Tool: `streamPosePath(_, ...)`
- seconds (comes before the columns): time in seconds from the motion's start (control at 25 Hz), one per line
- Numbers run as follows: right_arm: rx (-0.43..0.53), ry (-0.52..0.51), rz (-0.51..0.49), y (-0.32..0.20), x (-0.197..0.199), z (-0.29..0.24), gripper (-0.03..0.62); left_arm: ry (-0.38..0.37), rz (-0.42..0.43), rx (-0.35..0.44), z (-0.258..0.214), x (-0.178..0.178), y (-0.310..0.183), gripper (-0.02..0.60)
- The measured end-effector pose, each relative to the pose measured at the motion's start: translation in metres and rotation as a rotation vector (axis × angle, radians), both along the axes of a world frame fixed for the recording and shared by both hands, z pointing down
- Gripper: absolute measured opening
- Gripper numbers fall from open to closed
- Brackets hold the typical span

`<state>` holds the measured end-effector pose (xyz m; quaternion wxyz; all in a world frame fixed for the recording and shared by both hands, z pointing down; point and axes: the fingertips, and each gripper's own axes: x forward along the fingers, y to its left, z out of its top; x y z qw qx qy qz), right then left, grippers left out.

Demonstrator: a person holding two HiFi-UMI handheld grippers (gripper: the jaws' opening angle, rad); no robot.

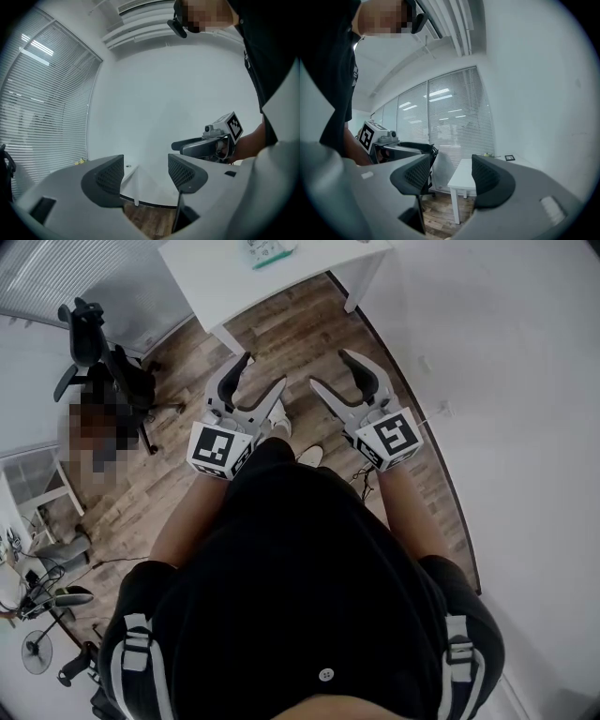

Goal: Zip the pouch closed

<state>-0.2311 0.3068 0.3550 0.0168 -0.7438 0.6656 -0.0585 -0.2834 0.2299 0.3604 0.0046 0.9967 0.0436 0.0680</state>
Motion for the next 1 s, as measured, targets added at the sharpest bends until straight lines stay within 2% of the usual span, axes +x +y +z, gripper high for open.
streamPosePath(0.44,-0.05,0.022,0.004,-0.056,0.072,-0.003,0.284,0.017,0.045,-0.024,-0.003,0.084,-0.05,0.288)
streamPosePath(0.76,-0.077,0.027,-0.009,-0.129,0.119,-0.008,0.284,0.014,0.052,-0.044,-0.007,0.135,-0.119,0.288)
streamPosePath(1.0,-0.105,0.037,-0.006,-0.179,0.142,-0.004,0.284,0.015,0.06,-0.063,-0.002,0.16,-0.169,0.288)
